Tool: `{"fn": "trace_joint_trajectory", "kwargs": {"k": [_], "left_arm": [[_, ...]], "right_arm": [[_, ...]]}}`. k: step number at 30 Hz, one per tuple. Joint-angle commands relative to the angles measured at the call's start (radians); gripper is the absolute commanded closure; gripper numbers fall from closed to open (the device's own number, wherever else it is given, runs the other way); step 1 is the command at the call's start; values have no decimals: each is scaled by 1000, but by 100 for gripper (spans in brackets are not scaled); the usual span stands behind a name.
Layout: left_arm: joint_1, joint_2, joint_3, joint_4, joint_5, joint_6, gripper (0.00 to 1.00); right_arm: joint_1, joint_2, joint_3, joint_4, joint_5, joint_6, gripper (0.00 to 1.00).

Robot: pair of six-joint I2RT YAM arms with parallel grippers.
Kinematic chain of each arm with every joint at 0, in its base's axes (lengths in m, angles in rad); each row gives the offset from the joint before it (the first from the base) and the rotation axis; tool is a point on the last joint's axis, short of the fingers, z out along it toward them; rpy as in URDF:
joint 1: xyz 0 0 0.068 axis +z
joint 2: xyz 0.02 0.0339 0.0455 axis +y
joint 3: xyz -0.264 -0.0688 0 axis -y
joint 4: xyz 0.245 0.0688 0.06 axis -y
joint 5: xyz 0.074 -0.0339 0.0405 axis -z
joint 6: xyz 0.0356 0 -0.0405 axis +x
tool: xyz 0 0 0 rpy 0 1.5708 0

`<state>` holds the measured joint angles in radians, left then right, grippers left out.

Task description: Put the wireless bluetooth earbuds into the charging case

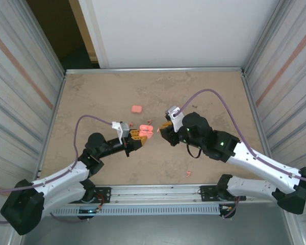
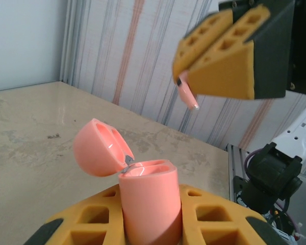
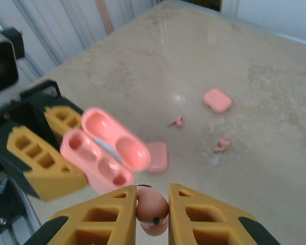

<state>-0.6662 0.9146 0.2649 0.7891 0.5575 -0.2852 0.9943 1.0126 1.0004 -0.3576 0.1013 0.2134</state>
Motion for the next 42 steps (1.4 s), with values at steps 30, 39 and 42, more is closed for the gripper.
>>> {"fn": "trace_joint_trajectory", "kwargs": {"k": [30,39,42], "left_arm": [[-23,28,36,48,32,11,100],[-24,21,34,45,28,13,100],[-24,20,37,43,27,14,100]], "right_arm": [[31,158,76,112,-98,-55,79],[42,170,75,111,-130,-51,79],[47,175,76,109,-137,-54,79]]}}
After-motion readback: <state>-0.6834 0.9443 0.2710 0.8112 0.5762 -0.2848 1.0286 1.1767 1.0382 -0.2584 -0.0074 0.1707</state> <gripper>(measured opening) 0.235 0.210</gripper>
